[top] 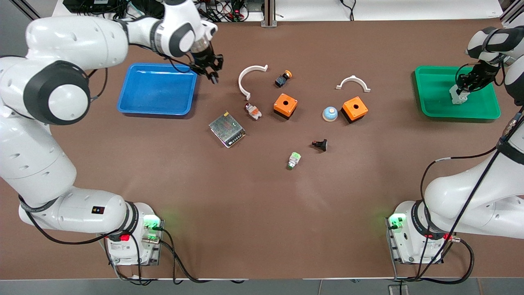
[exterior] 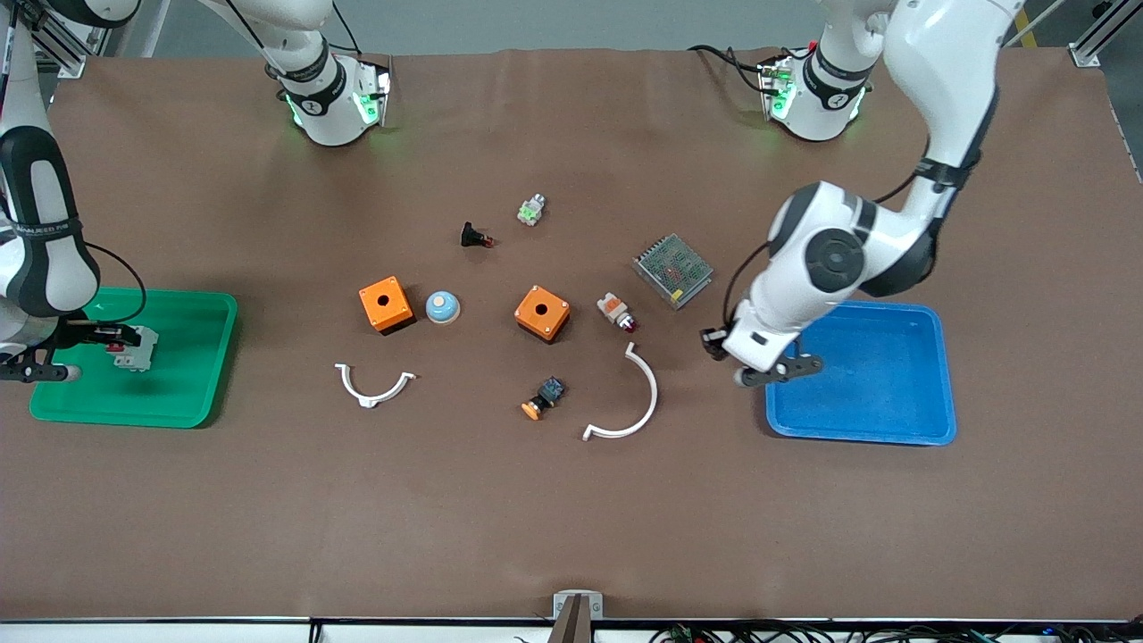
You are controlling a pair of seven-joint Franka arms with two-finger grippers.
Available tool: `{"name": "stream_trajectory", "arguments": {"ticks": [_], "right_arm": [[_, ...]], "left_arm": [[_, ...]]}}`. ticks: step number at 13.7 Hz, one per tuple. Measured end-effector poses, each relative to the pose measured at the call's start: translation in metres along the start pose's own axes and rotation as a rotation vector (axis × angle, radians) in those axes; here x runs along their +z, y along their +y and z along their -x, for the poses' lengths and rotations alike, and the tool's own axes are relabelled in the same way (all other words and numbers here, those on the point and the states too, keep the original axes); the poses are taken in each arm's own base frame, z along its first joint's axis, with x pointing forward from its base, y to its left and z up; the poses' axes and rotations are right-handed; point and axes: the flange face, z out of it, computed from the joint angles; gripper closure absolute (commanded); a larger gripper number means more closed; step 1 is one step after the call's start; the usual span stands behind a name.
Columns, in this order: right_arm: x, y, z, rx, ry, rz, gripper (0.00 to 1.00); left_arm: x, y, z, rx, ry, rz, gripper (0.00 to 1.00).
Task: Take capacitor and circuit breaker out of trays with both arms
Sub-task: 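Lift the capacitor with the left gripper while the right gripper lifts the breaker, then carry the capacitor and breaker toward the table middle with both grippers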
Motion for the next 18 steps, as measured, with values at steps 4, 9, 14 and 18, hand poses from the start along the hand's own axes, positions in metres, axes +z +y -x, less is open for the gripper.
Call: {"name": "stream_trajectory", "arguments": {"ticks": [4,9,14,18], "right_arm": [[-0.011,-0.003,-0.002,-0.011,-0.013,-0.012,0.82],[-0.105,-0.041,-0.004,-0.066,-0.066,-0.063,0.82],[-0.161,-0.143,-0.008,-0.041,-0.124,-0.069,0.8],[-0.165,-0.254,-0.017,-0.047,-0.156,-0.075,0.8]], "left_arm": [[0.027,0.042,0.044,-0.064,-0.02,-0.004,1.0],[0.064,0.06,0.068,-0.113,-0.033,0.01,1.0],[0.057,0.066,0.057,-0.123,-0.008,0.042,1.0],[0.024,0.095,0.028,-0.101,0.067,0.11,1.0]]}}
